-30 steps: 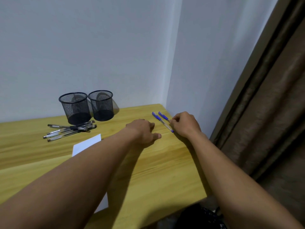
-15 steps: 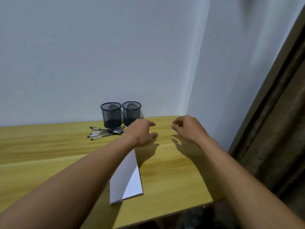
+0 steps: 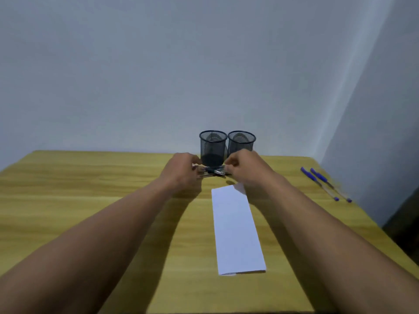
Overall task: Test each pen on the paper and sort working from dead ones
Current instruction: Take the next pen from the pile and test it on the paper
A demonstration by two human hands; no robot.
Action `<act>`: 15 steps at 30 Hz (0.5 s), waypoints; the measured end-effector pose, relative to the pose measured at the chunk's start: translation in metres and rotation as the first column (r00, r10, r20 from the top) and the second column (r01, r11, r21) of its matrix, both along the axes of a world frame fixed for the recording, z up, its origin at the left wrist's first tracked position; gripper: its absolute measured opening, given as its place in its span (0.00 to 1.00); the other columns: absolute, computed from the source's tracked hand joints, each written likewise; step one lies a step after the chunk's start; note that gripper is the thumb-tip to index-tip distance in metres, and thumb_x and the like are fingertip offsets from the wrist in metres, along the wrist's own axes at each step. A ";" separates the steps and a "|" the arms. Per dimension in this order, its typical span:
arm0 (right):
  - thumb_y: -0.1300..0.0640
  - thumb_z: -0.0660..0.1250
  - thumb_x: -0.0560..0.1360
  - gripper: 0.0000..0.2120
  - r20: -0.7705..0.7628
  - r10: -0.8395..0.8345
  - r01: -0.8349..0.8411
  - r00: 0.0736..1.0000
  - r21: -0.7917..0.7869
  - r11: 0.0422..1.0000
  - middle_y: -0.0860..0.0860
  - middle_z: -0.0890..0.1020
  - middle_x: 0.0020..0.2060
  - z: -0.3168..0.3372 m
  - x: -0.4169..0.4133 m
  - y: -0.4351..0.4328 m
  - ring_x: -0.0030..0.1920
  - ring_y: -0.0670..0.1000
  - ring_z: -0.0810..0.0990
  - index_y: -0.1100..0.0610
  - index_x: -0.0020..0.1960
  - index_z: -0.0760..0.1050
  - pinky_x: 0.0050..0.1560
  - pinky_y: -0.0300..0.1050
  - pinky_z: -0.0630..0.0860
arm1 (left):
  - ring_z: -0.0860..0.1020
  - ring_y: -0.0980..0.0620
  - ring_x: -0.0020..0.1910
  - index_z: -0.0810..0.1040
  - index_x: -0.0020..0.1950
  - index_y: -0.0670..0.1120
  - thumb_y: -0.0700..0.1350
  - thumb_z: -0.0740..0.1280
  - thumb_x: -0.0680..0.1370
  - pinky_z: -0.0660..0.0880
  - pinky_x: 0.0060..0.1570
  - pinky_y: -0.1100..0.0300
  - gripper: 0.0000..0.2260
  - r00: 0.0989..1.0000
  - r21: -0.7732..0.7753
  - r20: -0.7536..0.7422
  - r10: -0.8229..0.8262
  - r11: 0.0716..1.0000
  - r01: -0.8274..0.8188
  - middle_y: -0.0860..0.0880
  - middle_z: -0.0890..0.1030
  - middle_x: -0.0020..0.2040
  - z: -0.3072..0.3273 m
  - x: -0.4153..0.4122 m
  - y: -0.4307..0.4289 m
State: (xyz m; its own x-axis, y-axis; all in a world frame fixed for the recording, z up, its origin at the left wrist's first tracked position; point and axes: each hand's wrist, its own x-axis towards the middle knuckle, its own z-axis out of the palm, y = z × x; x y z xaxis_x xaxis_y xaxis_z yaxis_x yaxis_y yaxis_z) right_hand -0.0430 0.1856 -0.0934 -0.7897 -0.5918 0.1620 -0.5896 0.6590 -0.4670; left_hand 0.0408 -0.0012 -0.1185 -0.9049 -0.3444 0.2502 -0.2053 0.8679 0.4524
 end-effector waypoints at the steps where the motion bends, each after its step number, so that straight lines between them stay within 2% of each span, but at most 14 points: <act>1: 0.53 0.70 0.77 0.12 0.001 0.010 -0.010 1.000 0.022 1.000 0.52 0.86 0.55 -0.002 -0.004 -0.009 0.59 0.54 0.81 0.54 0.59 0.83 0.57 0.45 0.76 | 0.82 0.46 0.55 0.83 0.60 0.48 0.43 0.68 0.76 0.78 0.55 0.53 0.14 1.000 -0.009 0.014 0.007 1.000 -0.007 0.46 0.85 0.55 -0.003 -0.004 -0.007; 5: 0.52 0.73 0.75 0.14 -0.055 0.050 -0.041 0.997 0.155 0.987 0.53 0.85 0.56 -0.008 -0.018 -0.037 0.59 0.57 0.81 0.52 0.60 0.83 0.57 0.48 0.78 | 0.81 0.46 0.54 0.80 0.64 0.47 0.37 0.67 0.74 0.77 0.53 0.54 0.18 0.998 -0.057 0.069 -0.009 0.998 0.013 0.47 0.85 0.54 -0.011 -0.019 -0.026; 8: 0.53 0.74 0.75 0.12 -0.081 0.058 -0.041 0.995 0.202 0.978 0.52 0.86 0.53 -0.016 -0.026 -0.045 0.56 0.56 0.82 0.50 0.58 0.83 0.56 0.52 0.79 | 0.81 0.47 0.54 0.80 0.64 0.49 0.38 0.71 0.72 0.77 0.54 0.54 0.20 0.995 -0.100 0.102 -0.018 0.995 0.029 0.48 0.85 0.53 -0.015 -0.027 -0.033; 11: 0.55 0.73 0.75 0.08 -0.073 0.071 -0.057 0.995 0.188 0.981 0.53 0.86 0.50 -0.024 -0.030 -0.045 0.54 0.56 0.82 0.51 0.54 0.85 0.55 0.52 0.80 | 0.81 0.48 0.55 0.82 0.62 0.51 0.39 0.71 0.73 0.78 0.55 0.52 0.18 0.995 -0.131 0.098 -0.007 0.991 0.020 0.51 0.86 0.53 -0.018 -0.030 -0.039; 15: 0.58 0.69 0.77 0.08 -0.111 0.066 -0.046 0.992 0.174 0.984 0.54 0.86 0.49 -0.024 -0.028 -0.040 0.53 0.58 0.81 0.50 0.52 0.85 0.50 0.48 0.77 | 0.78 0.47 0.52 0.84 0.54 0.54 0.42 0.73 0.71 0.77 0.50 0.53 0.13 0.999 -0.230 0.044 0.011 0.973 -0.001 0.52 0.85 0.47 -0.016 -0.026 -0.042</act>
State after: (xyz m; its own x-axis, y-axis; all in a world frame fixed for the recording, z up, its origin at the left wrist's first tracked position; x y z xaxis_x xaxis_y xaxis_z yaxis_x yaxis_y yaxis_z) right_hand -0.0709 0.1452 -0.1174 -0.7366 -0.6611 0.1430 -0.6710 0.6877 -0.2771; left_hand 0.0145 -0.0431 -0.1347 -0.9151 -0.2876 0.2826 -0.2263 0.9464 0.2306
